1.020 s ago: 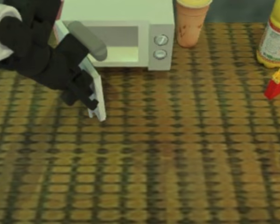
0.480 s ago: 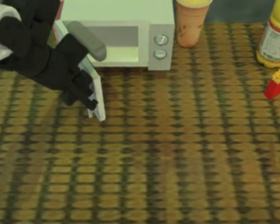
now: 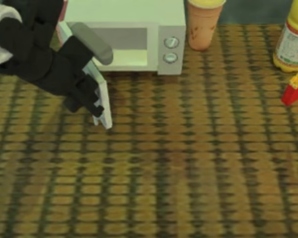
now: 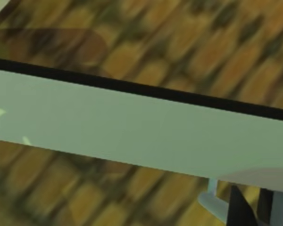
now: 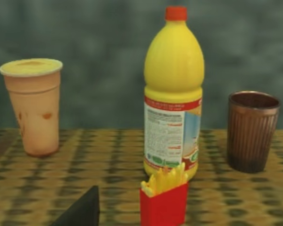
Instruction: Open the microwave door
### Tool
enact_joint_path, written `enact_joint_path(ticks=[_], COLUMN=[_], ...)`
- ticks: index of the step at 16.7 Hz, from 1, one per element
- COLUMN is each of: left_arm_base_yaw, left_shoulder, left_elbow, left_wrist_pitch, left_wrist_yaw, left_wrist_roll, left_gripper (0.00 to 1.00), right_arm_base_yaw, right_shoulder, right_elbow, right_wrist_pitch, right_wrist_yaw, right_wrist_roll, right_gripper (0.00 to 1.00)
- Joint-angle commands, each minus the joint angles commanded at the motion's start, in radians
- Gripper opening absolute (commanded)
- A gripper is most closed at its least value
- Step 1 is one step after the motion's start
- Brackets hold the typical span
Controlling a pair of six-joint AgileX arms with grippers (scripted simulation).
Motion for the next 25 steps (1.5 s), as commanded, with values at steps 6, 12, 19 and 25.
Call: enact_joint_path(ticks=[6,12,19,25], left_arm_base_yaw=[0.004,0.066,0.089,0.089], left_shoulder=[0.003,-0.003,-0.007,-0.007], left_elbow=[-0.001,0.001,0.0,0.0], left_wrist_pitch=[-0.005,-0.057,-0.076,-0.076], left_wrist_yaw=[0.009,0.069,0.094,0.094], left_wrist_roll=[0.014,0.162,0.217,0.217], left_gripper=[0.0,0.0,0.0,0.0], right_arm_base_yaw=[0.0,0.0,0.0,0.0], right_shoulder=[0.0,0.0,0.0,0.0], right_elbow=[0.0,0.0,0.0,0.0], right_wrist_pitch=[0.0,0.0,0.0,0.0], right_wrist_yaw=[0.0,0.0,0.0,0.0], right_wrist_roll=[0.0,0.0,0.0,0.0], right_gripper=[1.0,1.0,1.0,1.0])
